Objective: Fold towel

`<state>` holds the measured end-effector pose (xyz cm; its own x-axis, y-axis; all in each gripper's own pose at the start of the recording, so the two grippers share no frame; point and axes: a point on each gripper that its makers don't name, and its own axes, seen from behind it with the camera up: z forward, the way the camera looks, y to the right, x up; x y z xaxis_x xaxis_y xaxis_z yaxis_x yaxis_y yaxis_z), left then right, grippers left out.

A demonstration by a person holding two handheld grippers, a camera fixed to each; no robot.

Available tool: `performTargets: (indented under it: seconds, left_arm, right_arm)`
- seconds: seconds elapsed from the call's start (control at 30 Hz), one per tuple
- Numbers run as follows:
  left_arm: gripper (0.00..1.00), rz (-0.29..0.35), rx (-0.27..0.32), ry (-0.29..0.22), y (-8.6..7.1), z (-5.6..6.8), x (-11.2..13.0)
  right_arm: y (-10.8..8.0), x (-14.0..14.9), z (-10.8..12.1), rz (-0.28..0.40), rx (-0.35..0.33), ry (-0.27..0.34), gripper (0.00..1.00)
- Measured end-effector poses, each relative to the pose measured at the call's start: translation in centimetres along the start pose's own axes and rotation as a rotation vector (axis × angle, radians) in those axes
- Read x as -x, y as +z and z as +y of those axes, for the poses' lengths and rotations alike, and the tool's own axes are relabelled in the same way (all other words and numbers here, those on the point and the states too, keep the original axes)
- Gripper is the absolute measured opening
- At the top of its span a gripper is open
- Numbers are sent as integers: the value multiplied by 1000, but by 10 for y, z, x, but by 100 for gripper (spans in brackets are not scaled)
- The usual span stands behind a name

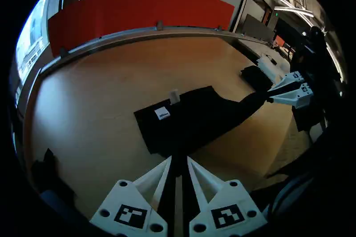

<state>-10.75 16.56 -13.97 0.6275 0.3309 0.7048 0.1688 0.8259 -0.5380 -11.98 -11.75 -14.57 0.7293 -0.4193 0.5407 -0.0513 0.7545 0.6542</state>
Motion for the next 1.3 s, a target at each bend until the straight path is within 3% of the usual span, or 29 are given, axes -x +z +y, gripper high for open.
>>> performTargets:
  seconds: [0.3,0.57,0.87,1.3]
  left_arm:
    - [8,15,-14,2,18,-8,-17]
    - [8,4,-47,-6,43,-24,-28]
    - [8,-20,-69,-43,64,-36,-27]
    - [8,-61,-94,-44,95,-51,-20]
  right_arm:
    - [17,-4,21,-18,18,-14,10]
    - [44,-8,44,-43,31,-7,10]
    - [66,-8,58,-65,34,-9,10]
    - [90,8,76,-112,42,12,10]
